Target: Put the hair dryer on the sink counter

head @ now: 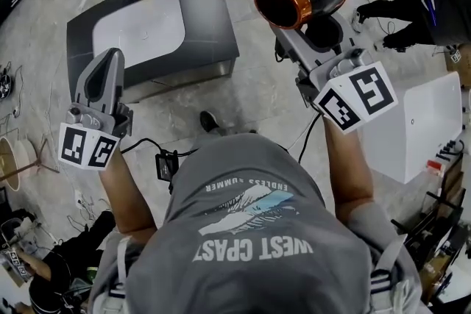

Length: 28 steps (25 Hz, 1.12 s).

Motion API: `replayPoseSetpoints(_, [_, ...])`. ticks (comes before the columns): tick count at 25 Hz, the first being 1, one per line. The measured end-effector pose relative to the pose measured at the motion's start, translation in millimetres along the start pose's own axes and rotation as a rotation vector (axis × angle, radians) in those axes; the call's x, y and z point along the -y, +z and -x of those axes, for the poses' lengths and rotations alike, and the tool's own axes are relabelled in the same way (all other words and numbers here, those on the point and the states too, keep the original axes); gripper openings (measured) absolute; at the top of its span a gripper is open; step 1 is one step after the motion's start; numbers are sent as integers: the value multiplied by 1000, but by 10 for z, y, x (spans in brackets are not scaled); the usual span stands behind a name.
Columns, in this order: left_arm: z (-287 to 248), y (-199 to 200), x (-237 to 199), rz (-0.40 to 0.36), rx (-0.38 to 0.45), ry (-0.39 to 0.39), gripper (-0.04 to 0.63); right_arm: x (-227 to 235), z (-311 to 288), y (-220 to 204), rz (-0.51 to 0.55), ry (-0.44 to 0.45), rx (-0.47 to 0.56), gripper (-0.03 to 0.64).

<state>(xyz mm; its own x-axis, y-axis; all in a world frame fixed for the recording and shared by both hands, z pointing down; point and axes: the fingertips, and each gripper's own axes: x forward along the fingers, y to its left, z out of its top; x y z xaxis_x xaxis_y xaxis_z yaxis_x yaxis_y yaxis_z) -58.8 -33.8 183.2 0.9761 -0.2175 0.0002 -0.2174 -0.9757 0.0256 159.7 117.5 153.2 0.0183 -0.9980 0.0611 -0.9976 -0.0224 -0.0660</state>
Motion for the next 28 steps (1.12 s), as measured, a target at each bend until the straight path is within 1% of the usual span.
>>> replayPoseSetpoints(6, [-83,-22,-289,26,4,-42,21,-73,-246,45,6,-31,2,241])
replayPoseSetpoints(12, [-280,-82,-521,26,20,-100,21,-21,-533,-55,12,-65,2,241])
replayPoseSetpoints(17, [-331,-58,-673,29,27,-121,21,-2,-737,-14,29,-79,-5,241])
replayPoseSetpoints(21, [-309,-49,-808,46,29,-93,21,44,-913,-8,25,-62,-19,241])
replayPoseSetpoints(28, [-275,-136,-1002,47,15,13,21,208,-1279,-139,5,11,-50,241])
